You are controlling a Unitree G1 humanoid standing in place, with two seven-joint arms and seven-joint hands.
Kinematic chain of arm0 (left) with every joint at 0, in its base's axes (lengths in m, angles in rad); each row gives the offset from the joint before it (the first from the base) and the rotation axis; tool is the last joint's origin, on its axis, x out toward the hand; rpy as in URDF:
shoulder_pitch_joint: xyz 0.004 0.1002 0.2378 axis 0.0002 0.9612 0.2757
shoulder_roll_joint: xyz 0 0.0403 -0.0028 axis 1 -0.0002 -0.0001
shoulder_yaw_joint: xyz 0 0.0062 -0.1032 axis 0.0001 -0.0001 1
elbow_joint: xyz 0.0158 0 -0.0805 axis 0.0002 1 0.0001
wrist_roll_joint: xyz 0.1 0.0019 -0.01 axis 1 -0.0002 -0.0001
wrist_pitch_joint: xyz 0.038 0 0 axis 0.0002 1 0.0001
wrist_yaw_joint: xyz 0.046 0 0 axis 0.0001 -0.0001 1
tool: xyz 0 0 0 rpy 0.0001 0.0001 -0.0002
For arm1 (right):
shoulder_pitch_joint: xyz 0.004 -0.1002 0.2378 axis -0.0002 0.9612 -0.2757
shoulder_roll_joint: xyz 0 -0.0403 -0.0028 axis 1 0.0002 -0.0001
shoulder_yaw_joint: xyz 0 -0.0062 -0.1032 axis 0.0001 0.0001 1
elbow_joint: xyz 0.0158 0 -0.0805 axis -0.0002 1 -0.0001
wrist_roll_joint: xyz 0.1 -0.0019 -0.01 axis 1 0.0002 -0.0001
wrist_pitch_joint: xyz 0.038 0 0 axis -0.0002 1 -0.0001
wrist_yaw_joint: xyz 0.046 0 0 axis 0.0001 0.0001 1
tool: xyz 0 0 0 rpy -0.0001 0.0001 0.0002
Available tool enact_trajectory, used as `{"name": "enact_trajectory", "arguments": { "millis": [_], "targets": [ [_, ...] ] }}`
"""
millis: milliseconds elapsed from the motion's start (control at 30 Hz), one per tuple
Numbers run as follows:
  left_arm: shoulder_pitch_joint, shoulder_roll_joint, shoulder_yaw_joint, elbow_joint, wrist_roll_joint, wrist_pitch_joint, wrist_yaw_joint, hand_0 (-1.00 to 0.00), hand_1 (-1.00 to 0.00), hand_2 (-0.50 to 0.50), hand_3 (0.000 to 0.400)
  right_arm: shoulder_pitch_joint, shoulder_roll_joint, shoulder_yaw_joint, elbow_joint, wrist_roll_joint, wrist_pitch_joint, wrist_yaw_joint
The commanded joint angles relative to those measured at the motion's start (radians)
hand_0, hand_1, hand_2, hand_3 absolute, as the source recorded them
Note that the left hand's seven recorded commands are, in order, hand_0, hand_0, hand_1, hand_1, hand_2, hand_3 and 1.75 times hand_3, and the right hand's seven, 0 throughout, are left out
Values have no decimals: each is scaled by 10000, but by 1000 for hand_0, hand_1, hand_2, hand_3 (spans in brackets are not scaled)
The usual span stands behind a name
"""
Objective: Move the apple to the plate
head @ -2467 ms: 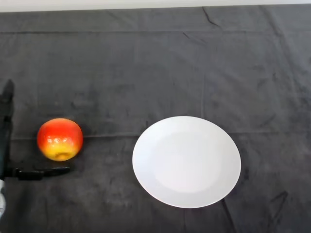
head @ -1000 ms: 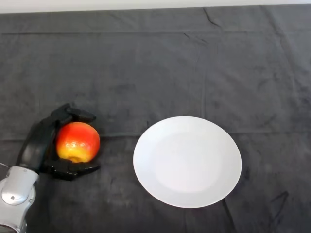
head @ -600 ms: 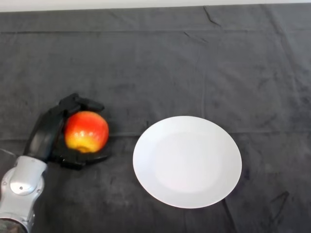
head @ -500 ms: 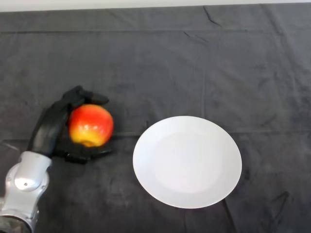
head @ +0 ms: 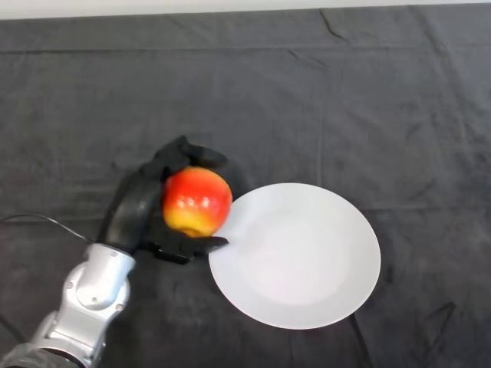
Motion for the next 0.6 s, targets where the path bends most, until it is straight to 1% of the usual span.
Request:
{"name": "enact_trajectory", "arguments": {
  "millis": [33, 267, 600],
  "targets": [
    [311, 67, -279, -645, 128, 114, 247, -1000, -992, -4, 400, -87, -147, -150, -128, 166, -45, -24],
    [296, 19, -1234, -865, 66, 176, 689, -1000, -988, -6, 400, -80, -140, -150, -146, 170, -44, -33],
    [89, -25, -2570, -789, -117, 253, 1162, -1000, -988, -6, 400, -76, -138, -150, -157, 176, -41, -41]
  ]
}}
